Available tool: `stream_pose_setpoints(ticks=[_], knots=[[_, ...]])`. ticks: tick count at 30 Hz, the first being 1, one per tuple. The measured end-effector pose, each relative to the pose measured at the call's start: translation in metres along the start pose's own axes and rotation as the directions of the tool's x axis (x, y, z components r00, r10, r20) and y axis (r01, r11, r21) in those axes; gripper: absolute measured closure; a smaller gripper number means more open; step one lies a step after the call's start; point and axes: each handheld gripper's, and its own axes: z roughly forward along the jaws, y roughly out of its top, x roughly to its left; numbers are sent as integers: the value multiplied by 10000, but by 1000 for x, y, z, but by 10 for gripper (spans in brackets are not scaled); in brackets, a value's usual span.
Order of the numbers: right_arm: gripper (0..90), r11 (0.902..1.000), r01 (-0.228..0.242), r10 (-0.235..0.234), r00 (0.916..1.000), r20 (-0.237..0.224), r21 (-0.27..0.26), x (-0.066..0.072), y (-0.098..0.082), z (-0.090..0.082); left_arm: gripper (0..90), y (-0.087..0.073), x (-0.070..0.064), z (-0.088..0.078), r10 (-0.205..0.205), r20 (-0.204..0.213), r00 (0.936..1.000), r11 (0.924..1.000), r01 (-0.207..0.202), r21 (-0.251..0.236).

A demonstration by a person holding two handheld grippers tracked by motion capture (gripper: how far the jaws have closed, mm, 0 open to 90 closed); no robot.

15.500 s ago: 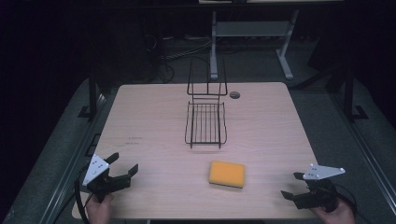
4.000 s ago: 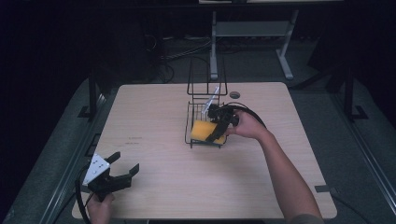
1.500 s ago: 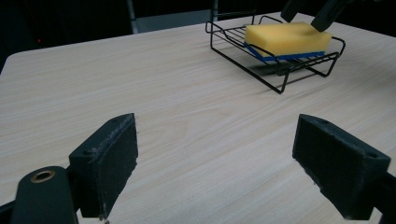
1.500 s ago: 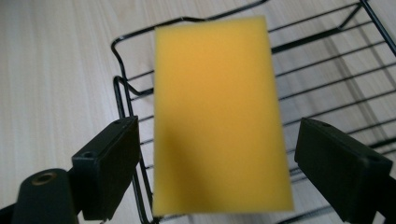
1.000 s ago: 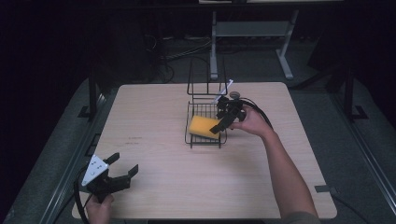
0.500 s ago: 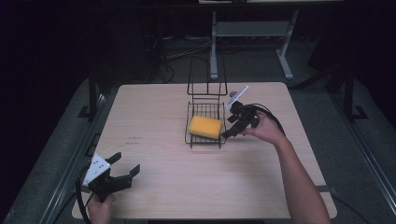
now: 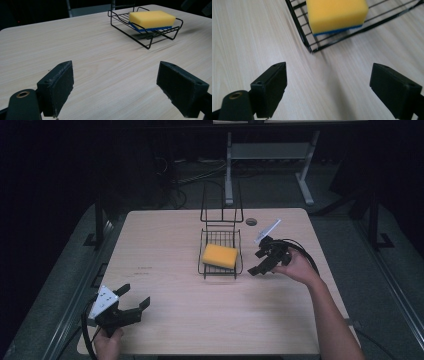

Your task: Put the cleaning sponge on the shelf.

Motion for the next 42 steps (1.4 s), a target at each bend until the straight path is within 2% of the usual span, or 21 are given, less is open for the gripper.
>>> stream_pose_setpoints(ticks=[11,23,42], knots=[[139,9991,-410,408,9991,131,93,3,-34,-7,134,0,-1,0,34,10,10000,10000,-34,20],[140,9979,-643,642,9977,237,9,10,-58,-12,134,0,-1,-1,30,24,10000,10000,-30,44],[146,9972,-742,739,9963,431,51,36,-97,-21,134,0,-3,-2,137,-8,9999,9998,-137,122]])
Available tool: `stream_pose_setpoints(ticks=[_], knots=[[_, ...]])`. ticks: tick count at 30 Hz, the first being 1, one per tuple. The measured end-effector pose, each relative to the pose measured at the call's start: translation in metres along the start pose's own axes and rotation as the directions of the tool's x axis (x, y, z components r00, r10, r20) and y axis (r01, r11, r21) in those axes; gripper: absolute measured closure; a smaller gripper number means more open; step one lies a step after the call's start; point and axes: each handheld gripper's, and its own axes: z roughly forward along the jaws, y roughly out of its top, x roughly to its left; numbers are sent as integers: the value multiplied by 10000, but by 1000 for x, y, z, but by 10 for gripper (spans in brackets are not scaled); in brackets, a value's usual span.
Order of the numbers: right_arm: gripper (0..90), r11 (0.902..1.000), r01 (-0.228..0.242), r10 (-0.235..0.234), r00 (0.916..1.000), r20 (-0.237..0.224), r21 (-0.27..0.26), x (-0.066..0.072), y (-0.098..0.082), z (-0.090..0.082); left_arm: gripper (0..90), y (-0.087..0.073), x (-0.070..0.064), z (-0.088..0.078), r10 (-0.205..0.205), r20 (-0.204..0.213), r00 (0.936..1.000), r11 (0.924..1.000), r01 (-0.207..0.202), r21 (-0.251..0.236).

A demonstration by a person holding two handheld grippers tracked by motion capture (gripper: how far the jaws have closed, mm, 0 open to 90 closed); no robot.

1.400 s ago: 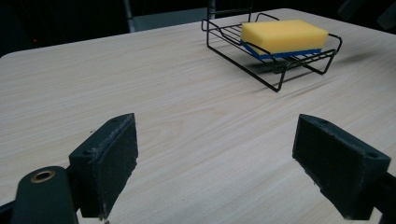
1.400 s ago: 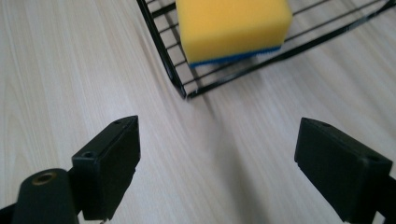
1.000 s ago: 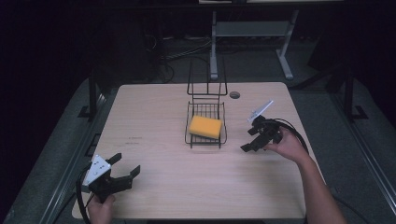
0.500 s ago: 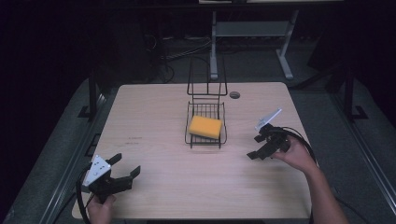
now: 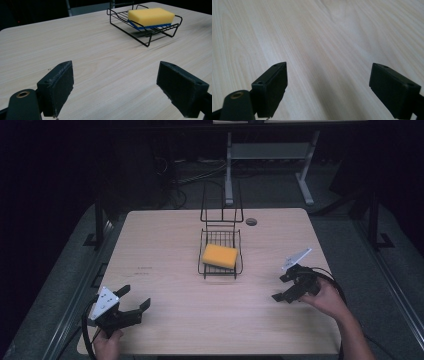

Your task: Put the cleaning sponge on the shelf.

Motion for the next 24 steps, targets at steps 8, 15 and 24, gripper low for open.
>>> stream_pose_setpoints(ticks=[8,15,24], knots=[[147,10000,6,-6,9998,209,-5,8,-11,-6,134,0,1,-1,3,-35,10000,10000,-3,2],[147,9998,-18,29,9988,493,-209,22,-22,-10,135,0,0,0,90,-11,10000,10000,-90,20],[139,9718,-507,1041,9686,2260,-2304,77,-81,-15,134,0,-3,0,133,68,9999,9999,-133,-16]])
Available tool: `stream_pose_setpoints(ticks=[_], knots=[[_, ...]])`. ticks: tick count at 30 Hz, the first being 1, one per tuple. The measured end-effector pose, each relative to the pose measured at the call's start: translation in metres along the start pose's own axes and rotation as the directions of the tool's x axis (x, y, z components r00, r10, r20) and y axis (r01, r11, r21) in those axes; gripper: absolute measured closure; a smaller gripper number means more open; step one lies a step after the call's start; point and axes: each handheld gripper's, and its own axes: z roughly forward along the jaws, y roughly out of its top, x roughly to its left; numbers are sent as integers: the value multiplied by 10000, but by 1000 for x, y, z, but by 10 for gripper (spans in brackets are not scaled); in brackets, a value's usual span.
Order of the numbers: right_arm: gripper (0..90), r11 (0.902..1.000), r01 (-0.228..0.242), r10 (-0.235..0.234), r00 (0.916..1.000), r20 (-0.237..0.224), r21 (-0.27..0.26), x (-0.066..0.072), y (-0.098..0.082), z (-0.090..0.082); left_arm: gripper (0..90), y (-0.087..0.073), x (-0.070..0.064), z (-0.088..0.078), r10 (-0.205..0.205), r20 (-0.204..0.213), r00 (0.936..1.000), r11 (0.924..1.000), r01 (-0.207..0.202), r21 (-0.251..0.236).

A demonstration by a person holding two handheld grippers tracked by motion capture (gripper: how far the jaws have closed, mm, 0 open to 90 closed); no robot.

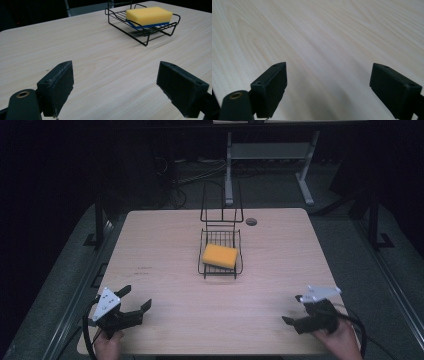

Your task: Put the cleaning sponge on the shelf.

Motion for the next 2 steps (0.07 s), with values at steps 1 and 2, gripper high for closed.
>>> stream_pose_setpoints(ticks=[1,2], knots=[[139,10000,0,0,10000,0,0,0,0,0,134,0,0,0,0,0,10000,10000,0,0],[150,9952,-607,617,9980,109,-768,15,-30,-3,134,-1,1,0,-51,-1,10000,10000,51,24]])
